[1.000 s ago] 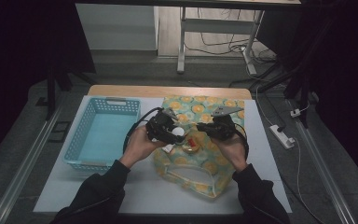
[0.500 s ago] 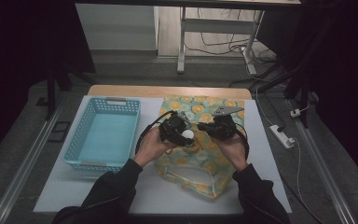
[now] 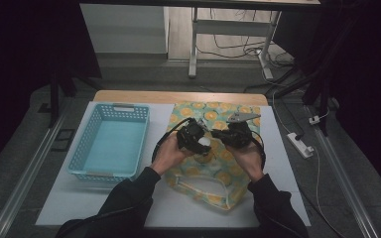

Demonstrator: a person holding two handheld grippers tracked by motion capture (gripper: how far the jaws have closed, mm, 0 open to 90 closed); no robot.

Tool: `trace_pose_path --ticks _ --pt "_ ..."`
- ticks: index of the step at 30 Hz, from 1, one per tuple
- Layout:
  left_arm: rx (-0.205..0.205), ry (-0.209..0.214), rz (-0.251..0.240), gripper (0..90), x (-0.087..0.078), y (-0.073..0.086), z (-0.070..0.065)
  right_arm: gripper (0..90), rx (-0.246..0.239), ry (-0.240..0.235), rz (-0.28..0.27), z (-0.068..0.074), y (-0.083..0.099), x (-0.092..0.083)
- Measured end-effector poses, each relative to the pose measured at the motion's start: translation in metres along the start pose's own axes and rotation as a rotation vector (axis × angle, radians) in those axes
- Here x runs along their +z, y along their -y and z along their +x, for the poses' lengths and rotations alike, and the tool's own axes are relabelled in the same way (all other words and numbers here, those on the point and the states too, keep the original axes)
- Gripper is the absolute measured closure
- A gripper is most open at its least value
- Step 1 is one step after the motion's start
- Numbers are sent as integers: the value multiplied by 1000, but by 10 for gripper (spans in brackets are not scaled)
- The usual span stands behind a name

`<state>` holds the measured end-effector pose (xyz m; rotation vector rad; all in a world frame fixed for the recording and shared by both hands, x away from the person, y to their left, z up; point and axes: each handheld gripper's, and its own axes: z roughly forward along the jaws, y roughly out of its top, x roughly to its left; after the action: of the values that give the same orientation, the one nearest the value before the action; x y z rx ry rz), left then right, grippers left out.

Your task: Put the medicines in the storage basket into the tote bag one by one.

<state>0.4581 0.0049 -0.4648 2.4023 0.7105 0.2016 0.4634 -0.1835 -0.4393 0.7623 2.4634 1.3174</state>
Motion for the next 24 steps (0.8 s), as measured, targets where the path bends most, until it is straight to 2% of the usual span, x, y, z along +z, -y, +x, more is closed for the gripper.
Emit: trace_pose_path --ticks 6,11,16,24 --pt "-25 -5 8 503 9 2 5 900 -1 -1 -2 0 0 0" --pt "-30 -9 -3 501 12 1 7 900 -3 1 2 0 1 1" --pt "-53 -19 -20 489 13 2 8 900 -2 0 4 0 1 2" --pt "-68 0 -50 301 1 4 5 900 -4 -1 5 0 1 2"
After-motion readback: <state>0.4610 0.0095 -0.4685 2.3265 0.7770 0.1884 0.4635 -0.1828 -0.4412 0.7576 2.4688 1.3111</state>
